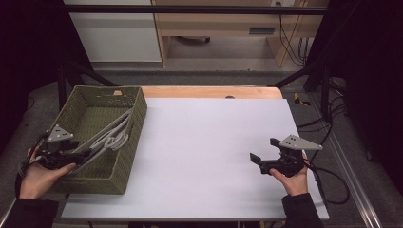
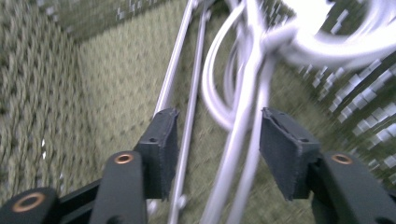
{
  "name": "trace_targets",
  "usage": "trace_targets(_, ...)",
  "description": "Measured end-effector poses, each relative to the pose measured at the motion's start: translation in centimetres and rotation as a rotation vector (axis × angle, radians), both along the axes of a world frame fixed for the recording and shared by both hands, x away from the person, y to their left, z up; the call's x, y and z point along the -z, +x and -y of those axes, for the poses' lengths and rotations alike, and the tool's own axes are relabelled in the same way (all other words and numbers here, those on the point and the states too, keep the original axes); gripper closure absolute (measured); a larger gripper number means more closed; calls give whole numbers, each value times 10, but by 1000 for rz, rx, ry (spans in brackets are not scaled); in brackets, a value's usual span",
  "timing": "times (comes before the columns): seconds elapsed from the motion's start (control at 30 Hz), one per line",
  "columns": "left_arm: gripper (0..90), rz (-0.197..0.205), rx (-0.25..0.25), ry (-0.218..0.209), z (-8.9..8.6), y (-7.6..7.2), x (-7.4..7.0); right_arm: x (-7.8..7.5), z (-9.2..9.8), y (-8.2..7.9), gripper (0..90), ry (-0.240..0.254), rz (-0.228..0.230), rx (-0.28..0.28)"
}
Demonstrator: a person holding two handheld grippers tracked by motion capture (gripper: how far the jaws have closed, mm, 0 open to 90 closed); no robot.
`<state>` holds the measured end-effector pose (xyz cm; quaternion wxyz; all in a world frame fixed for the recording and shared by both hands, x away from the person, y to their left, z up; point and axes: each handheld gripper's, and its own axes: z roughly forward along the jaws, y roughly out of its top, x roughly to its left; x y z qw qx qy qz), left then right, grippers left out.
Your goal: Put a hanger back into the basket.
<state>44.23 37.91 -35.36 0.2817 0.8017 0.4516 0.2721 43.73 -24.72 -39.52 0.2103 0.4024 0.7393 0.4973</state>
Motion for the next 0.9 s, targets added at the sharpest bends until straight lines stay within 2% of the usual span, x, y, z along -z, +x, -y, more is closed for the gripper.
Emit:
trace_targets(0.23,332,173,76,-159,21,-13,-15,-2,1,-1,30,21,11,2)
trace_targets(0.4,231,247,128,-245,44,-19,-20,-3,1,-3,27,29,24,-5)
trace_targets(0.6,158,273,206,-373,73,-22,-18,-5,3,-4,27,48,34,-1)
trace_targets(0.73,132,270,226,-415,90,-22,-13,-5,4,-4,25,45,42,-5)
trace_targets(0.83,121,265,235,-401,99,-22,-7,-6,4,-5,25,60,46,3)
trace_targets(0.9,118,248,242,-423,103,-22,-2,-6,5,-5,25,61,45,0)
